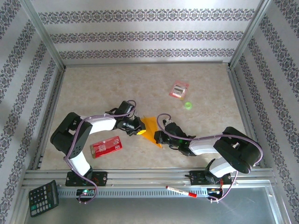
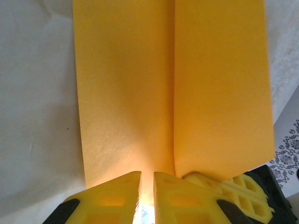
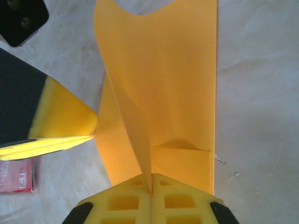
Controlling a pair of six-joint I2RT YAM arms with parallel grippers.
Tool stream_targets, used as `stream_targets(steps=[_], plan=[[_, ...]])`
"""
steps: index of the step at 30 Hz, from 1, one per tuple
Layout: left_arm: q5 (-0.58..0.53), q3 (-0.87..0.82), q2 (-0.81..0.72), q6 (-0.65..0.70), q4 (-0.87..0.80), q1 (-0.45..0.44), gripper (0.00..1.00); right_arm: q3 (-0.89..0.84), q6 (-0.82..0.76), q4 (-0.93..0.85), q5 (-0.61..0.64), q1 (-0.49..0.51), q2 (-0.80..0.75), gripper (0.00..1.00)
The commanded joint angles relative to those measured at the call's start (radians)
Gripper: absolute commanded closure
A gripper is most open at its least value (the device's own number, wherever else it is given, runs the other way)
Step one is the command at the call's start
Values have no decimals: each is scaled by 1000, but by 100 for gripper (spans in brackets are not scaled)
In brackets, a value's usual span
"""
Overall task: Fold a paper plane with a square sheet of paper (pick it up from the middle)
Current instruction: Fourth fold the wing at the center of the table.
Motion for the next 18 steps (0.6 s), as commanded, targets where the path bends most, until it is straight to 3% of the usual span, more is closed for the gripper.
stream_targets(steps=[1,18], plan=[[18,23,28,49,13,-9,86,-35,45,74,-25,-19,18,100],[8,14,87,86,-6,-9,88,-102,143,255,-48,-50,60,100]])
